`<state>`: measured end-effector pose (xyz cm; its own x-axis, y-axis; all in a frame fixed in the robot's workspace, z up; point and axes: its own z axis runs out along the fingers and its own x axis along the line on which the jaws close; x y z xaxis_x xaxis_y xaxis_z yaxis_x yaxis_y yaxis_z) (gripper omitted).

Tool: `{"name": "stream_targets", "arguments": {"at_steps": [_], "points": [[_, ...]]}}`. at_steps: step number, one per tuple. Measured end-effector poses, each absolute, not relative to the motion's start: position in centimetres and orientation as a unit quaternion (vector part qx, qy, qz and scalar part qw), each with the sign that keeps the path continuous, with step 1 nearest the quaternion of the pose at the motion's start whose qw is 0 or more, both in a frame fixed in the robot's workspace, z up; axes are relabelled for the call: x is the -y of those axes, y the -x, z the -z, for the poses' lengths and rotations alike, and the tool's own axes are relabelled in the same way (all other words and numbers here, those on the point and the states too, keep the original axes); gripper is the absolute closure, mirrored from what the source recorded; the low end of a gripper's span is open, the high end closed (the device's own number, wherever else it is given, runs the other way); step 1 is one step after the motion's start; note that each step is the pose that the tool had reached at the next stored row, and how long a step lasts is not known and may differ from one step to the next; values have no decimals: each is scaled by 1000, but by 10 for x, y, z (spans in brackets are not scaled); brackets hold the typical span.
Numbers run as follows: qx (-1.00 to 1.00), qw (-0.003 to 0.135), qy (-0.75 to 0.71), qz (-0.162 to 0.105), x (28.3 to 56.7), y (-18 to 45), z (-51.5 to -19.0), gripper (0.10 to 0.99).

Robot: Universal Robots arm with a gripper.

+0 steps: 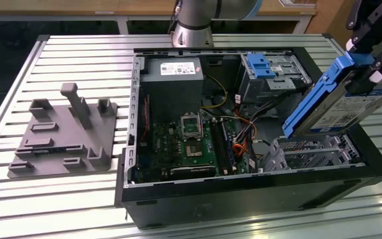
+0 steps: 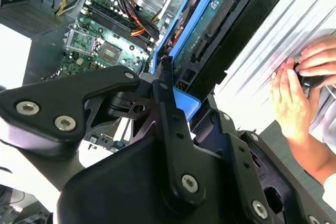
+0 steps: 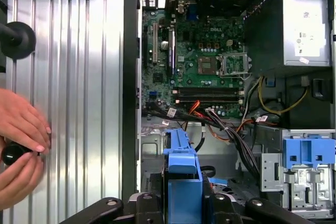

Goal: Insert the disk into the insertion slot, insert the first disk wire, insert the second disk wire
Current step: 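Insert the disk into the insertion slot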

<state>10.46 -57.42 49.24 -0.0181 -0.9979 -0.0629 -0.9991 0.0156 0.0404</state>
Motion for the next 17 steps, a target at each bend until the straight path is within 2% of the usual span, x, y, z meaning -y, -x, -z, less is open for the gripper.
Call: {"name": "stream_targets", "arguments": {"at_steps": [17], "points": [[-713,9,701,-37,574,-118,-489,725]]}}
